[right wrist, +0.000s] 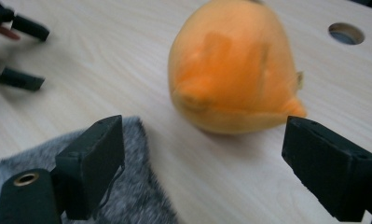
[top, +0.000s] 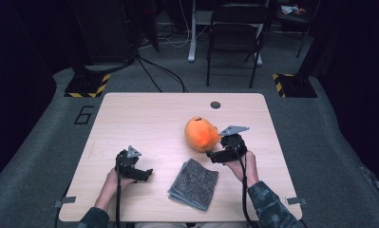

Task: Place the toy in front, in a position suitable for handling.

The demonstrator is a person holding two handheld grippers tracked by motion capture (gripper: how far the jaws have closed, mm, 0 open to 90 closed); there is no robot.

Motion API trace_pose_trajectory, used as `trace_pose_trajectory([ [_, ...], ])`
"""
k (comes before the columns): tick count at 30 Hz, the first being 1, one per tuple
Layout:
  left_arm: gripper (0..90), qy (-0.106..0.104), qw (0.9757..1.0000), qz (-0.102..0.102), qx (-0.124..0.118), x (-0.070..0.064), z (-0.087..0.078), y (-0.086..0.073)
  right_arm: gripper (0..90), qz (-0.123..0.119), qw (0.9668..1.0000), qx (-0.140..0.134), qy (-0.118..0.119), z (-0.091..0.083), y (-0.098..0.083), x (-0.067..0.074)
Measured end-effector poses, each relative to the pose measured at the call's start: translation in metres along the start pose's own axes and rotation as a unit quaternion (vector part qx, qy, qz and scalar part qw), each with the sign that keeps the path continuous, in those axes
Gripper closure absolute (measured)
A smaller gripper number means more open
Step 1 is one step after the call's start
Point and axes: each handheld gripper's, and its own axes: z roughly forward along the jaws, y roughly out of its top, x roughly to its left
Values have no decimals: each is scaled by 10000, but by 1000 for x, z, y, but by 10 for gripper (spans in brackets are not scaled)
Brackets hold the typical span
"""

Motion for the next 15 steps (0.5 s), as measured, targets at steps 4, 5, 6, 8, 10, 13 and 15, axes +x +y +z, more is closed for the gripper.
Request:
trace_pose_trajectory([
  [4, 0, -8, 10000, 23, 38, 0, 0, 0, 124, -188, 9997, 96, 135, 1, -15, 14],
  [5, 0, -7, 10000, 31, 38, 0, 0, 0, 125, -229, 9994, 141, 196, 5, -20, 19],
  [6, 0, -8, 10000, 24, 39, 0, 0, 0, 125, -288, 9991, 210, 214, 8, -22, 23],
  [8, 0, -9, 10000, 33, 36, 0, 0, 0, 124, -291, 9988, 274, 281, 10, -24, 25],
  [10, 0, -22, 10000, 43, 48, 0, -1, 0, 125, -377, 9976, 390, 428, 19, -30, 33],
  [13, 0, -27, 10000, 38, 69, 0, -1, 0, 125, -482, 9962, 474, 558, 26, -34, 38],
  [15, 0, -23, 10000, 40, 71, 0, -1, 0, 125, -590, 9947, 574, 623, 31, -38, 45],
])
